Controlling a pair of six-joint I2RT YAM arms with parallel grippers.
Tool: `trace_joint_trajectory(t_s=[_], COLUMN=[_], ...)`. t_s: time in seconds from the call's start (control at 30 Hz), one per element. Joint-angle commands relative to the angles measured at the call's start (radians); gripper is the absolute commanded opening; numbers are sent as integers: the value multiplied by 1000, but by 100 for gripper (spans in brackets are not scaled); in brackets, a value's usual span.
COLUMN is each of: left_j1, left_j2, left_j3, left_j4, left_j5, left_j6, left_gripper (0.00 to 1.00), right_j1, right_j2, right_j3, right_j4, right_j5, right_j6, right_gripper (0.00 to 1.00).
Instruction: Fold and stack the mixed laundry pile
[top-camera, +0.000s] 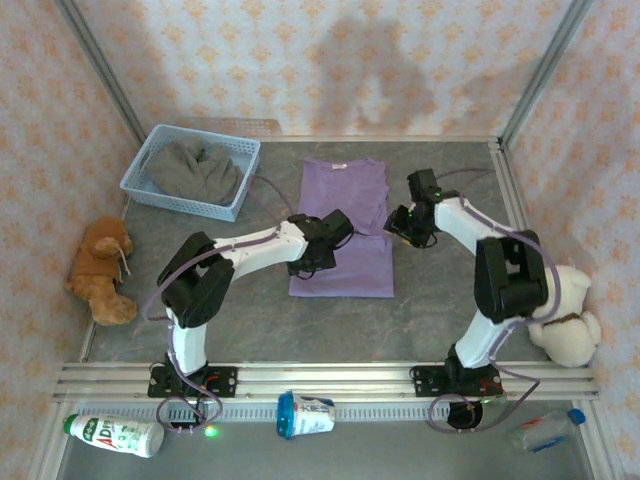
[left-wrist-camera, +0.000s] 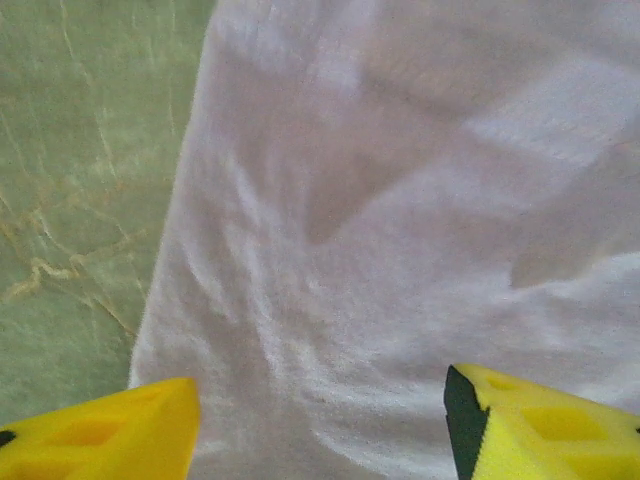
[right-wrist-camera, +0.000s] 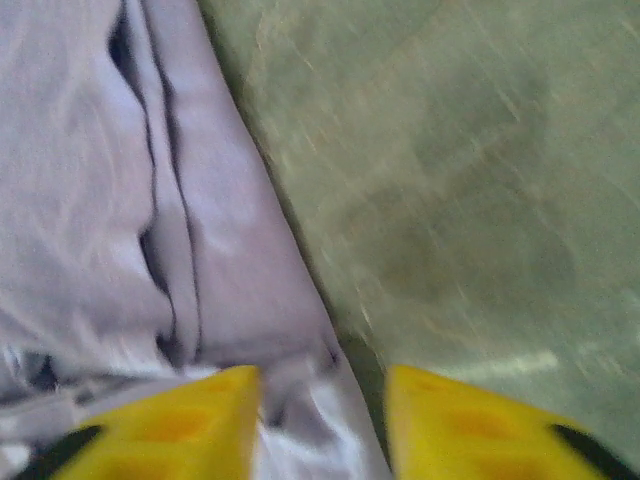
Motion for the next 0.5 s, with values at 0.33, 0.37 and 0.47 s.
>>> trace_joint_trajectory(t_s=[0.33,0.37,0.47], left_j1=[72,71,58], left_j2=[-270,-284,-311], left_j3=[-265,-299,-379], left_j4=[99,128,192], left_j5=[153,168,184], left_j6=[-92,-113,-164], left_gripper=[63,61,58], right_j1=[186,198,220], right_j2=[-388,-405,-455], right_j3=[-343,-366,-436], right_j4=[-83,-69,-37], right_j5=[45,50,63], right_j6=[307,332,413], right_gripper=[59,58,56])
